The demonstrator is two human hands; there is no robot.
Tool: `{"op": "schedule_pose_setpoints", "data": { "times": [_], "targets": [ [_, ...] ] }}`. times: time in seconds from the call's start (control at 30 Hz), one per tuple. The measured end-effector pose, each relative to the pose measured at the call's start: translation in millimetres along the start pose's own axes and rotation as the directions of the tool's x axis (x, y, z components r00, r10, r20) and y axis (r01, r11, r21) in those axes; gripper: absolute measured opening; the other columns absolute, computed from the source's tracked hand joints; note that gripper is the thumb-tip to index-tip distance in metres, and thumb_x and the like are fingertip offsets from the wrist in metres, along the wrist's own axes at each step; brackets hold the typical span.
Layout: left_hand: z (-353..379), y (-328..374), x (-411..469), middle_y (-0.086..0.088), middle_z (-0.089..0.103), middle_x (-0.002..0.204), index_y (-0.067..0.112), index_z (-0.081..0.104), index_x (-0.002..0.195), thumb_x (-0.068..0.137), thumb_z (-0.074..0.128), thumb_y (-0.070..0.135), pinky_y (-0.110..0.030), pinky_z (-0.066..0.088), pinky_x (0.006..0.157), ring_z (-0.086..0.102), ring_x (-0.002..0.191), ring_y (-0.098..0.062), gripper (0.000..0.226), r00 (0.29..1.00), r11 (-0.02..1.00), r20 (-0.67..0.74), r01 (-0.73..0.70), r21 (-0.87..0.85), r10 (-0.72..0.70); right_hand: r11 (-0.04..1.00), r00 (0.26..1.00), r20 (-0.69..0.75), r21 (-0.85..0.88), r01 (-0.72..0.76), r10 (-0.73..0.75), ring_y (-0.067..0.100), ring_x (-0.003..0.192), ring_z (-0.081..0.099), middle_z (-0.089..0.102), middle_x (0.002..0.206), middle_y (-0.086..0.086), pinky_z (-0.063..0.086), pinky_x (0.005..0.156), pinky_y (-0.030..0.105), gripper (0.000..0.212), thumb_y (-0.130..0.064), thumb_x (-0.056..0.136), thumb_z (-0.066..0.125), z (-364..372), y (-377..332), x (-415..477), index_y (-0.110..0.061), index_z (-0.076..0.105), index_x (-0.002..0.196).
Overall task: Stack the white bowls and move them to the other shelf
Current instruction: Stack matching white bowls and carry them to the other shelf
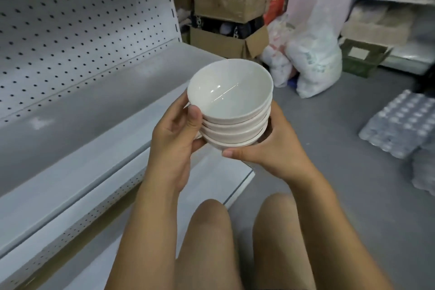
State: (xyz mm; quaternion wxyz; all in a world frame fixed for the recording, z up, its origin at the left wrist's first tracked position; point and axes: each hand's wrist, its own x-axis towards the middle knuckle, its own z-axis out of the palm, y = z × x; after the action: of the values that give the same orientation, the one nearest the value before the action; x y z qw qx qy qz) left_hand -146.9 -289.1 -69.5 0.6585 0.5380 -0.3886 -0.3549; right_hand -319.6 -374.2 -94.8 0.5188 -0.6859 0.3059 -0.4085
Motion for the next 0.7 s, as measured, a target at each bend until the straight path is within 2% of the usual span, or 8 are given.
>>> {"op": "schedule_pose_setpoints", "data": {
  "times": [0.13,0.23,0.47,0.6,0.7],
  "targets": [
    [59,-14,60,0.006,0.065,0.139,0.023,0.055,0.145,0.075,0.07,0.059,-0.054,0.054,0.101,0.061,0.129,-0.022,0.08,0.989,0.996,0.129,0.075,-0.048,-0.068,0.995,0.989,-0.119,-0.041,-0.092,0.086,0.0,0.13,0.055,0.056,0.143,-0.016,0.05,0.101,0.019,0.116,-0.015,0.054,0.102,-57,16,33,-0.03,0.037,0.149],
    [101,-14,99,0.003,0.066,0.137,0.02,0.056,0.144,0.073,0.074,0.061,-0.052,0.055,0.1,0.062,0.128,-0.022,0.084,0.977,0.995,0.198,0.085,-0.047,-0.075,0.985,0.967,-0.206,-0.059,-0.165,0.15,-0.003,0.128,0.056,0.057,0.139,-0.02,0.051,0.101,0.021,0.116,-0.013,0.053,0.102,-95,16,58,-0.038,0.037,0.144],
    [167,38,155,-0.001,0.067,0.136,0.013,0.053,0.146,0.07,0.079,0.062,-0.059,0.052,0.102,0.062,0.128,-0.025,0.095,0.942,0.982,0.289,0.185,-0.027,-0.17,0.965,0.919,-0.311,-0.026,-0.262,0.242,0.008,0.134,0.055,0.056,0.144,-0.013,0.05,0.108,0.045,0.123,-0.02,0.052,0.103,-156,-31,96,-0.03,0.032,0.152],
    [193,92,166,0.0,0.068,0.134,0.014,0.054,0.145,0.067,0.08,0.063,-0.055,0.054,0.101,0.064,0.126,-0.023,0.096,0.911,0.97,0.341,0.245,0.005,-0.232,0.947,0.879,-0.367,0.017,-0.321,0.305,0.005,0.131,0.056,0.057,0.141,-0.015,0.051,0.107,0.041,0.12,-0.015,0.052,0.103,-178,-85,98,-0.029,0.034,0.149],
    [209,136,170,0.0,0.067,0.136,0.018,0.055,0.145,0.064,0.081,0.068,-0.055,0.053,0.103,0.062,0.128,-0.022,0.098,0.882,0.964,0.4,0.266,0.018,-0.25,0.937,0.857,-0.394,0.034,-0.347,0.332,0.001,0.126,0.058,0.06,0.134,-0.021,0.053,0.103,0.03,0.115,-0.012,0.052,0.102,-192,-135,98,-0.031,0.037,0.145]
  ]
}}
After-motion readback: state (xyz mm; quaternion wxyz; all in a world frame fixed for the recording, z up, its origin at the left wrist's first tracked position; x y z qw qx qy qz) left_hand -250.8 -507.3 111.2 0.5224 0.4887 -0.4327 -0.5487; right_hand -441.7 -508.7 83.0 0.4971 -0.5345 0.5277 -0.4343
